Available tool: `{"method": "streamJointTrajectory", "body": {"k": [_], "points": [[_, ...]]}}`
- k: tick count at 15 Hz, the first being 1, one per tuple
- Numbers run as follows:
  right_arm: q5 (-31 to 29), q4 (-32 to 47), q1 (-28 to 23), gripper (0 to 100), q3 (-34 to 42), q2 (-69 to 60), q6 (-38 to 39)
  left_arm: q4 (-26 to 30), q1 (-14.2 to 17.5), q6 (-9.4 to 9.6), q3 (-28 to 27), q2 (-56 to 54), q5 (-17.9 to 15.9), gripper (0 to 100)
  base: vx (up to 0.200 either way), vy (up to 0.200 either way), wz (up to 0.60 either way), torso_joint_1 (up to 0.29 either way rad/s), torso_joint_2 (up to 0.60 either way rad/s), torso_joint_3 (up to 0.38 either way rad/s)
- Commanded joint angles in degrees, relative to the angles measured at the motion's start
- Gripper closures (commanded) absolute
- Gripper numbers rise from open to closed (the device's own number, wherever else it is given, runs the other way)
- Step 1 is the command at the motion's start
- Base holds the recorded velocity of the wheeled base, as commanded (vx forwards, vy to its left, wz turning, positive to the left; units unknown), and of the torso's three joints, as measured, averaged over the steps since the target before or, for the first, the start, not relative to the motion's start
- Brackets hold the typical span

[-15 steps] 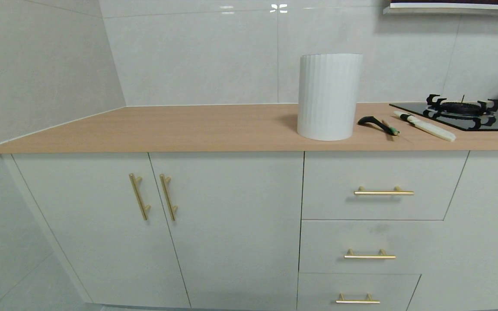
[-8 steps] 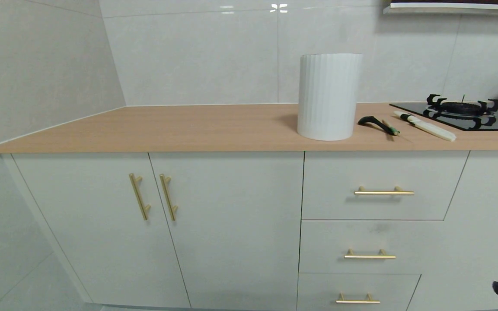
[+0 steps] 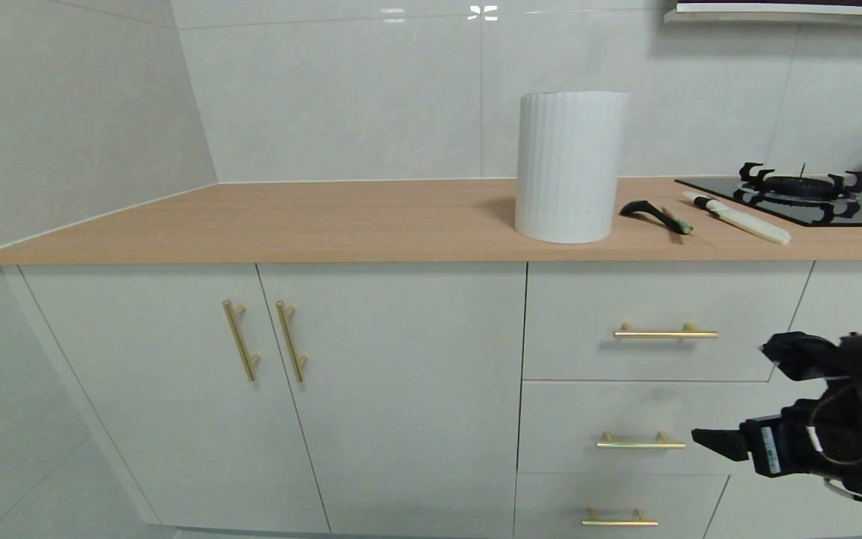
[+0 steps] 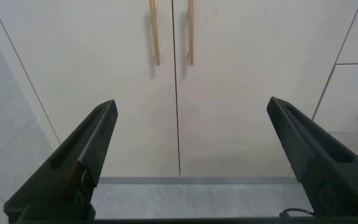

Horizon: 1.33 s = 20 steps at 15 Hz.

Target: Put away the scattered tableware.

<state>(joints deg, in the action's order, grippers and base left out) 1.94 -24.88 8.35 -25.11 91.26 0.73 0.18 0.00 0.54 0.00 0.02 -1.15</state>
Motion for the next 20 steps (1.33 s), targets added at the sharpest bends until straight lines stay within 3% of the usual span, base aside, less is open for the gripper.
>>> {"method": "streamJointTrajectory", "body": {"k": [1,2,8,10,20], "points": [[-0.27,-5.70,0.00,0,-5.03,18.78,0.15,-0.01,0.00,-0.01,0.00,-0.02,0.00,0,0.000,0.000,0.00,0.000,0.00,0.000],[-0.27,-5.70,0.00,0,-5.03,18.78,0.15,-0.01,0.00,-0.01,0.00,-0.02,0.00,0,0.000,0.000,0.00,0.000,0.00,0.000],[-2.55,-30.40,-0.18,0,-5.21,42.25,1.47,-0.01,0.00,-0.01,0.00,-0.02,0.00,0,0.000,0.000,0.00,0.000,0.00,0.000],[-2.82,-34.80,-0.44,0,-6.00,45.41,1.47,-0.01,0.00,-0.01,0.00,-0.02,0.00,0,0.000,0.000,0.00,0.000,0.00,0.000],[-8.79,-35.24,-0.79,0,-13.91,49.89,7.35,-0.01,0.00,-0.01,0.00,-0.02,0.00,0,0.000,0.000,0.00,0.000,0.00,0.000]]}}
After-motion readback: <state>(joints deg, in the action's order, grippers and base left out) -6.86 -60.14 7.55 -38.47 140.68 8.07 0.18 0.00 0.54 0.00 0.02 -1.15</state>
